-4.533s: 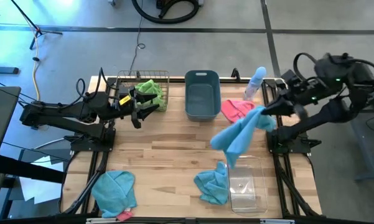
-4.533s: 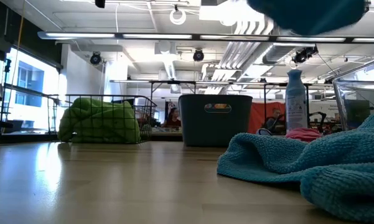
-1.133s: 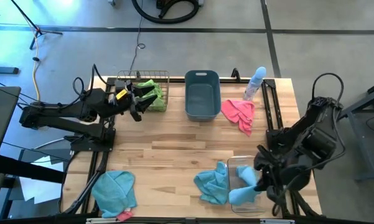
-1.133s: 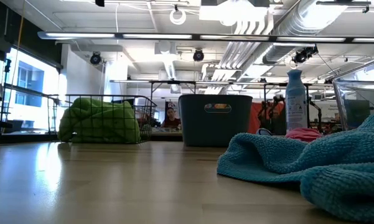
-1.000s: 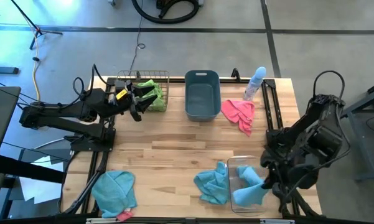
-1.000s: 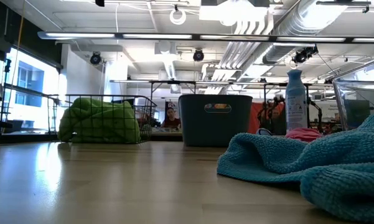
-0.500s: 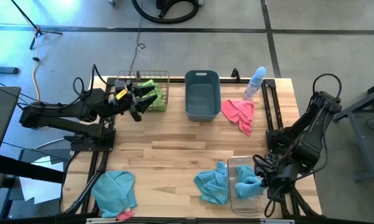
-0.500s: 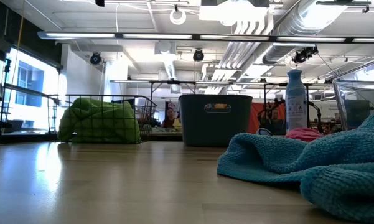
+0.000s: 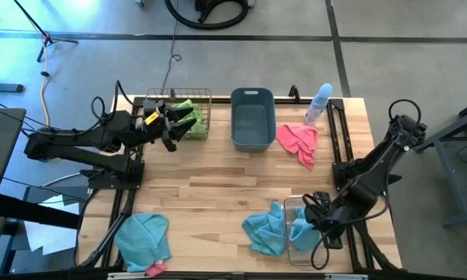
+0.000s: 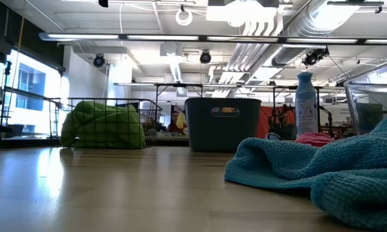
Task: Sort microfiber towel by color & place in baskets
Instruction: Put the top blue towel into the transparent bin
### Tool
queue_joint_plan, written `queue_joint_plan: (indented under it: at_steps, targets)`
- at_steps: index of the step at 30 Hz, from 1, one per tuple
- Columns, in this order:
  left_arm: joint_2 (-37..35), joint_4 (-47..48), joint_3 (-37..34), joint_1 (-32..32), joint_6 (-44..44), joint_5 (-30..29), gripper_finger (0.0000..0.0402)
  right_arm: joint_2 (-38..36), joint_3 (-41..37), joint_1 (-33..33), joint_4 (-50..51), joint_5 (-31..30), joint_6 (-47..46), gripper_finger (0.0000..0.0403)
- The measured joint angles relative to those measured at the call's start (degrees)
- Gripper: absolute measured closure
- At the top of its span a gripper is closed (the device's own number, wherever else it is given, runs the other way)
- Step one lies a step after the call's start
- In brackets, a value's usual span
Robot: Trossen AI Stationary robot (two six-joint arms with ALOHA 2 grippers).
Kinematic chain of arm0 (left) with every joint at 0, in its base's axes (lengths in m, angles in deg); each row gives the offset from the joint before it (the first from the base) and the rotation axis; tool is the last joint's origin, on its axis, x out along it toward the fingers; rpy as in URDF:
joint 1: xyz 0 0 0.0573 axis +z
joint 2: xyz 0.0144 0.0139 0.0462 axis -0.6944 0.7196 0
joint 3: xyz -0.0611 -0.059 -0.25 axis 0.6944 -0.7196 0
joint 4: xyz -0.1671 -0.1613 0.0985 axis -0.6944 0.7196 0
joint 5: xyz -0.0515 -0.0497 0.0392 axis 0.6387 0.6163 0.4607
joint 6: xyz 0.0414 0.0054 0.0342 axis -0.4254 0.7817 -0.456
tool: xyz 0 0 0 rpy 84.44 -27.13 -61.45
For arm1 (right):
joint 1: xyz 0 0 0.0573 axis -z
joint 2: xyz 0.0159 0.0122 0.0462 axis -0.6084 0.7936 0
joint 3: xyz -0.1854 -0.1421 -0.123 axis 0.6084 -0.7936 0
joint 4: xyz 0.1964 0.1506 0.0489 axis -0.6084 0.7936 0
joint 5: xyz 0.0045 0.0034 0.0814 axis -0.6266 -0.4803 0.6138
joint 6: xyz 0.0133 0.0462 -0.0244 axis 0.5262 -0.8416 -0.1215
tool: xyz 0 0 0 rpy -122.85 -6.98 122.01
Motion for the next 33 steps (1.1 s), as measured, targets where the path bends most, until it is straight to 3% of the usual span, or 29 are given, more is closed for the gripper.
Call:
queue_joint_plan:
  at_steps: [8, 15, 25, 33]
  targets:
    - [0.0, 0.0, 0.0, 0.0, 0.0, 0.0, 0.0156, 5.68, -0.66, 0.25, -1.52, 0.03, 6.09, 0.0403]
    - [0.0, 0.02, 0.0, 0.0, -0.02, 0.0, 0.0156, 13.76, -0.66, 0.25, -1.93, -0.19, 5.57, 0.0403]
    - [-0.01, 0.04, 0.0, 0.0, -0.06, 0.0, 0.0156, 19.08, -0.64, 0.25, -3.71, -0.23, 4.45, 0.0401]
    - [0.0, 0.02, 0.0, 0.0, -1.05, 0.0, 0.0156, 23.12, -0.59, 0.25, -4.34, 0.29, 1.39, 0.0353]
